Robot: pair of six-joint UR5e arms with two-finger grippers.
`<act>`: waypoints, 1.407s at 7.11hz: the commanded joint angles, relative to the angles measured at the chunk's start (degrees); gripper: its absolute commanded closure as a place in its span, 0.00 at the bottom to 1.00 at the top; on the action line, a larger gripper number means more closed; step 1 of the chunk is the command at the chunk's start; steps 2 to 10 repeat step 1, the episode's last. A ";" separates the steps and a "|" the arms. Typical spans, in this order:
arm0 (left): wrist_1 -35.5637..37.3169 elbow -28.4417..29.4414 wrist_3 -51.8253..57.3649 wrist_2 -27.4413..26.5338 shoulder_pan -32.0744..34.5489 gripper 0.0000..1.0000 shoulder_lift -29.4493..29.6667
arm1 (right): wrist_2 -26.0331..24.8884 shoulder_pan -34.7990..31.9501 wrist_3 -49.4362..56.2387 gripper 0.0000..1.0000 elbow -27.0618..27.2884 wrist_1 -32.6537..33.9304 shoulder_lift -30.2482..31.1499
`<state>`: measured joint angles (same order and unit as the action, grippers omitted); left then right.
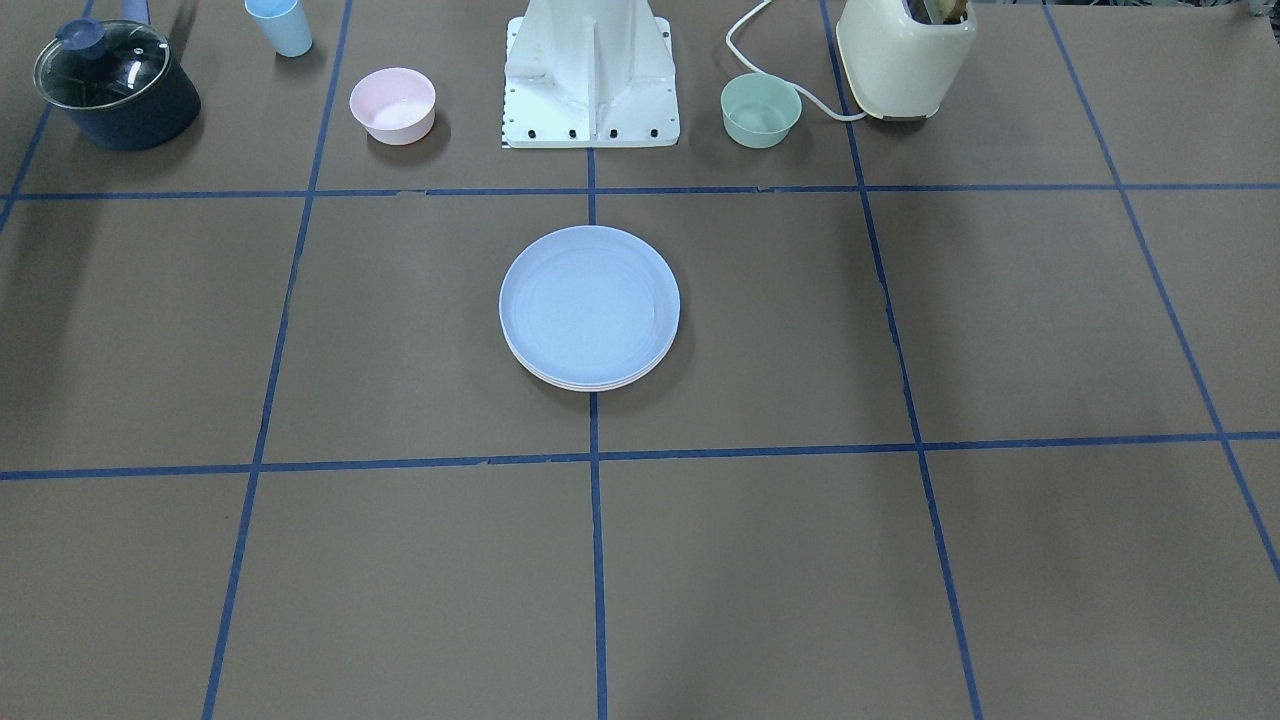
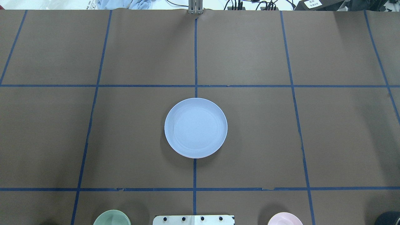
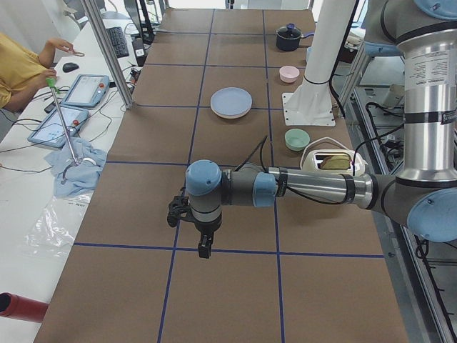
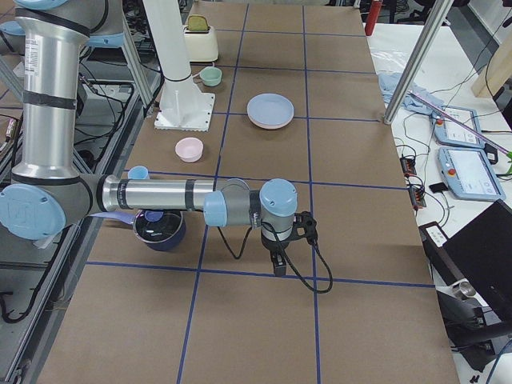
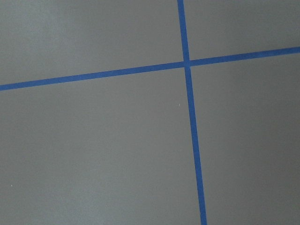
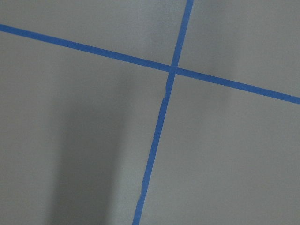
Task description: Stack three plates with pink and blue
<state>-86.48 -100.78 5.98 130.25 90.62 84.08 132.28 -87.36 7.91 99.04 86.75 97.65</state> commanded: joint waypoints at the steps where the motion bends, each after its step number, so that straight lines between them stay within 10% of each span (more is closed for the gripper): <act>1: 0.00 -0.03 0.00 0.00 0.00 0.00 0.38 | 0.00 0.00 0.00 0.00 0.02 0.00 0.00; 10: 0.00 -0.03 0.00 0.00 0.00 0.00 0.38 | 0.00 0.00 0.00 0.00 0.02 0.00 0.00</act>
